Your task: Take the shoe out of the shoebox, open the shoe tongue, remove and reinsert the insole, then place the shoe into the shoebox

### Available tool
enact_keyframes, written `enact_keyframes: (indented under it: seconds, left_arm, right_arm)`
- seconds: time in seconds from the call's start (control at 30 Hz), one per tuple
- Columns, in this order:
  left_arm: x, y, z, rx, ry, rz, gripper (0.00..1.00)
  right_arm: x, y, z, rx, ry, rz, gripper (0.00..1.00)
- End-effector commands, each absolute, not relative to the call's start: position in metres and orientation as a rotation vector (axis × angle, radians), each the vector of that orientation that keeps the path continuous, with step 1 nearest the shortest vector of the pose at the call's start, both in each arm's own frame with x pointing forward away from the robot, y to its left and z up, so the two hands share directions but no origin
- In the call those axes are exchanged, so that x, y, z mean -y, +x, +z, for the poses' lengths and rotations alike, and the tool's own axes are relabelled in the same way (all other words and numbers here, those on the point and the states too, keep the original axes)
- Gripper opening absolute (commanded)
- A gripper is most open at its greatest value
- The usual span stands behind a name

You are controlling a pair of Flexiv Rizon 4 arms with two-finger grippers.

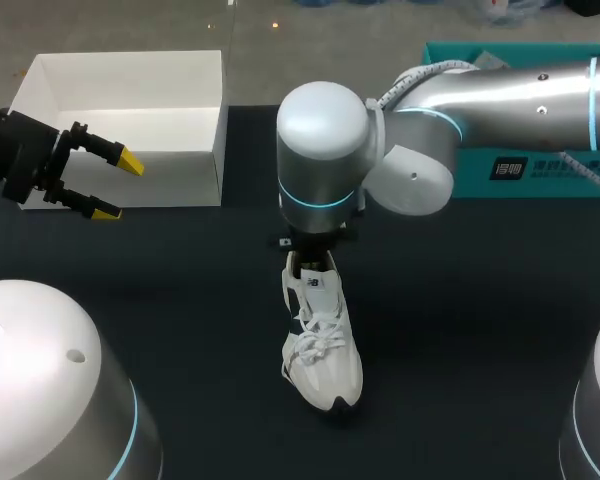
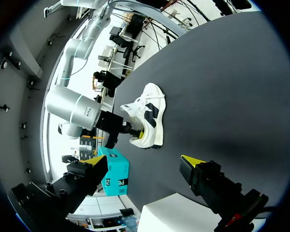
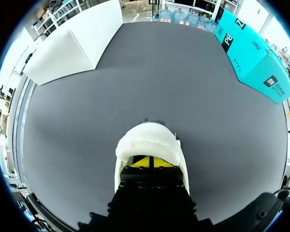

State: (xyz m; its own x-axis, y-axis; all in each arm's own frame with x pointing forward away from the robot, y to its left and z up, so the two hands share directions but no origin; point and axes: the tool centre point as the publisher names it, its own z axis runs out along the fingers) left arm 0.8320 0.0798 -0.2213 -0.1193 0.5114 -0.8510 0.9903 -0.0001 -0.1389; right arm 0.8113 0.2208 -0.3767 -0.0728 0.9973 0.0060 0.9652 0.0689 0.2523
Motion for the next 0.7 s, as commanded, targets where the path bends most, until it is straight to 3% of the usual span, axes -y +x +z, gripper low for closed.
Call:
enact_keyframes:
  seconds: [0.03, 0.7]
  left_arm:
    - [-0.08, 0.831, -0.221, -1.691, 1.561, -1.032, 1.0]
    - [-0.08, 0.831, -0.221, -1.691, 1.561, -1.032, 1.0]
  right_arm:
    - [-0.205, 0.805, -0.36, -2.155, 2.032, 0.303, 0.0]
    - [-0.223, 0.803, -0.422, -2.251, 2.083, 0.128, 0.0]
